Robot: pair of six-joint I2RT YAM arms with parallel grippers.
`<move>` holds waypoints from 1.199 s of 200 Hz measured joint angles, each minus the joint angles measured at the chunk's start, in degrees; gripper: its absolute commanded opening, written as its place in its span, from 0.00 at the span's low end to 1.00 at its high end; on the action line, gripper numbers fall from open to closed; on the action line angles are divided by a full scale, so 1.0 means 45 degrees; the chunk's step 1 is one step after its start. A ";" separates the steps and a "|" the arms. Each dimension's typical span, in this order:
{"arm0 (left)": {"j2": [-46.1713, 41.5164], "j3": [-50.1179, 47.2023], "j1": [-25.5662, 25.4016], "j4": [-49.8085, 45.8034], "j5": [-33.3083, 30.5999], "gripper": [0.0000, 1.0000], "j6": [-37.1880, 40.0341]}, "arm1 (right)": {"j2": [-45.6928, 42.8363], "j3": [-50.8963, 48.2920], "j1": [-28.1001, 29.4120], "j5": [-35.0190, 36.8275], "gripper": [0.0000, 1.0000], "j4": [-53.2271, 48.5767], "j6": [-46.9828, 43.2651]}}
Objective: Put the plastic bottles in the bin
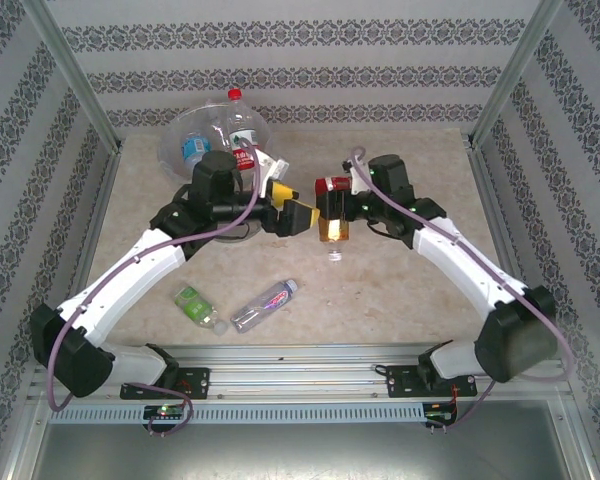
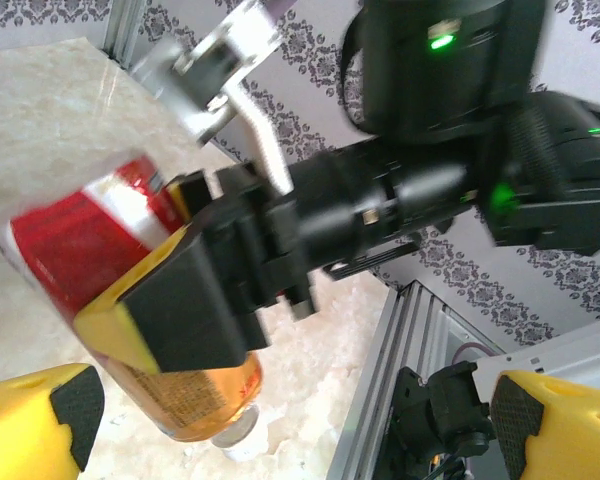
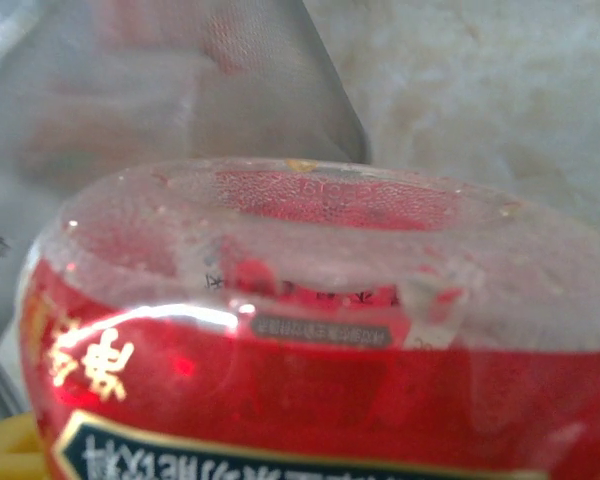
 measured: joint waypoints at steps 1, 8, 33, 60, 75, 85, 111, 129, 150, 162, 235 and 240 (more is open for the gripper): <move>0.0019 0.0000 -0.0029 0.0015 -0.0024 1.00 0.0000 | -0.0029 0.0000 -0.0005 -0.0010 0.65 0.0005 0.0005; 0.0102 0.0000 -0.0219 0.0058 -0.0204 1.00 0.0000 | -0.0325 0.0039 -0.0015 -0.0155 0.66 0.0010 0.0151; 0.0452 0.0049 -0.0942 0.0073 -0.1175 1.00 0.0097 | -0.0996 0.0267 -0.0019 -0.0447 0.66 0.0092 0.0665; 0.1025 0.0204 -0.1540 0.0063 -0.2307 1.00 0.0253 | -0.1574 0.0529 -0.0019 -0.0617 0.66 0.0194 0.1117; 0.1287 0.0301 -0.1749 0.0068 -0.2778 1.00 0.0291 | -0.1817 0.0612 -0.0019 -0.0704 0.66 0.0238 0.1331; 0.1452 0.0384 -0.1860 0.0146 -0.2909 0.99 0.0287 | -0.1962 0.0622 -0.0019 -0.0743 0.66 0.0296 0.1413; 0.1671 0.0583 -0.2108 0.0544 -0.3123 0.95 0.0267 | -0.2132 0.0622 -0.0102 -0.0758 0.66 0.0325 0.1710; 0.1797 0.0597 -0.2215 0.0879 -0.3128 0.94 0.0214 | -0.2229 0.0622 -0.0102 -0.0748 0.66 0.0355 0.1758; 0.1953 0.0651 -0.2302 0.1103 -0.3089 0.92 0.0126 | -0.2302 0.0622 -0.0102 -0.0743 0.66 0.0369 0.1821; 0.2079 0.0753 -0.2341 0.1195 -0.3089 0.90 0.0049 | -0.2322 0.0622 -0.0102 -0.0743 0.67 0.0379 0.1909; 0.2463 0.1073 -0.2404 0.1598 -0.2982 0.66 -0.0457 | -0.2419 0.0612 -0.0180 -0.0447 0.71 0.0549 0.1982; 0.2467 0.1083 -0.2404 0.1603 -0.2982 0.65 -0.0481 | -0.2424 0.0612 -0.0185 -0.0442 0.73 0.0544 0.1987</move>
